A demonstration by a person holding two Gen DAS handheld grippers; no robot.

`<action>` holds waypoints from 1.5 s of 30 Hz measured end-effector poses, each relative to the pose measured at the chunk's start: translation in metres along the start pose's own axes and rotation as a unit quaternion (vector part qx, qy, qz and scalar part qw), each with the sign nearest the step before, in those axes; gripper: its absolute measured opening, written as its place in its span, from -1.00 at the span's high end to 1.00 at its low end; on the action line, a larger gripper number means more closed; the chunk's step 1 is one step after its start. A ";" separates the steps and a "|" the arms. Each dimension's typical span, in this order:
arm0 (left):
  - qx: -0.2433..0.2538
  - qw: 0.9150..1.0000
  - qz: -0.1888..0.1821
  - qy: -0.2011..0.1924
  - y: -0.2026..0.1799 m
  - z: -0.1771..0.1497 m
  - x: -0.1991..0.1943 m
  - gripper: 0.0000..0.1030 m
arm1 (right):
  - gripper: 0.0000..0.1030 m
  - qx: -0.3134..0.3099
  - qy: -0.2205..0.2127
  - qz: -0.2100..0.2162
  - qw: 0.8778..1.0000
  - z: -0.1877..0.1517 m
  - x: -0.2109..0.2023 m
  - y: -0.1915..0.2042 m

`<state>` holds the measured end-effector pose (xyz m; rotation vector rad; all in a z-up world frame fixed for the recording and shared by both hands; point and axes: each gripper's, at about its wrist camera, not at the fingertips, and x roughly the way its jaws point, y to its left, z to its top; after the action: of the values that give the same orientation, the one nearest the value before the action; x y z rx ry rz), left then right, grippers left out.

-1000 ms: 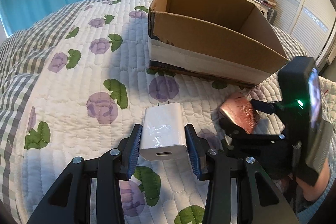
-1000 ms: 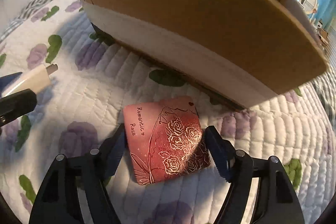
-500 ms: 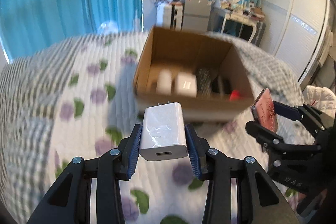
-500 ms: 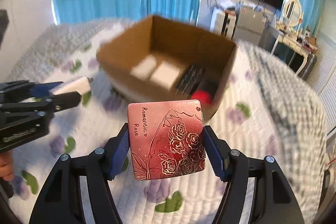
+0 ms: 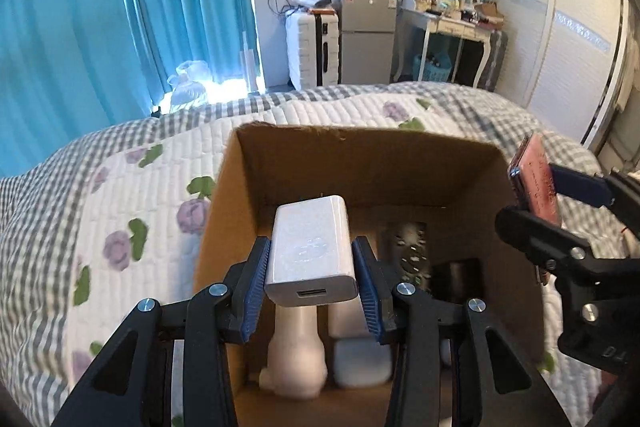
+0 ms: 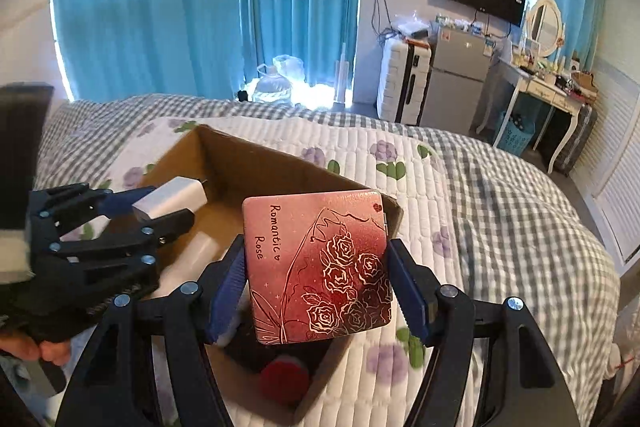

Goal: Organize rigid objects

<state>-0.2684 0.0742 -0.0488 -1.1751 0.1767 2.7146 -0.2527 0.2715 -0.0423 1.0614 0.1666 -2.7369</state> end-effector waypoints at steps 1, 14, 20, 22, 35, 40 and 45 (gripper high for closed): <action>0.004 1.000 -0.001 -0.002 0.000 0.000 0.005 0.15 | -0.30 -0.001 0.001 0.001 1.000 0.001 0.008 -0.002; 0.020 0.998 0.004 -0.052 0.005 0.003 -0.036 -0.14 | -0.47 -0.001 -0.002 0.013 1.000 0.013 0.031 -0.015; 0.022 0.997 0.004 -0.079 0.002 -0.005 -0.103 -0.21 | -0.60 0.023 -0.029 -0.002 0.999 0.018 -0.034 -0.015; 0.021 0.994 0.007 -0.103 -0.001 -0.006 -0.139 -0.50 | -0.60 0.012 -0.042 -0.016 0.999 0.020 -0.066 -0.011; -0.010 0.967 0.023 -0.255 0.010 -0.025 -0.320 -1.00 | -1.00 0.005 -0.150 -0.117 0.982 0.006 -0.269 0.023; -0.016 0.959 0.030 -0.280 0.014 -0.046 -0.336 -1.00 | -1.00 0.031 -0.186 -0.119 0.975 -0.017 -0.298 0.033; -0.022 0.957 0.042 -0.285 0.011 -0.068 -0.319 -1.00 | -1.00 0.049 -0.212 -0.103 0.971 -0.044 -0.297 0.046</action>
<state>-0.0077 0.0148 0.1391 -0.3565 0.0837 3.0086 0.0014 0.2776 0.1248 0.4767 0.0786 -3.1104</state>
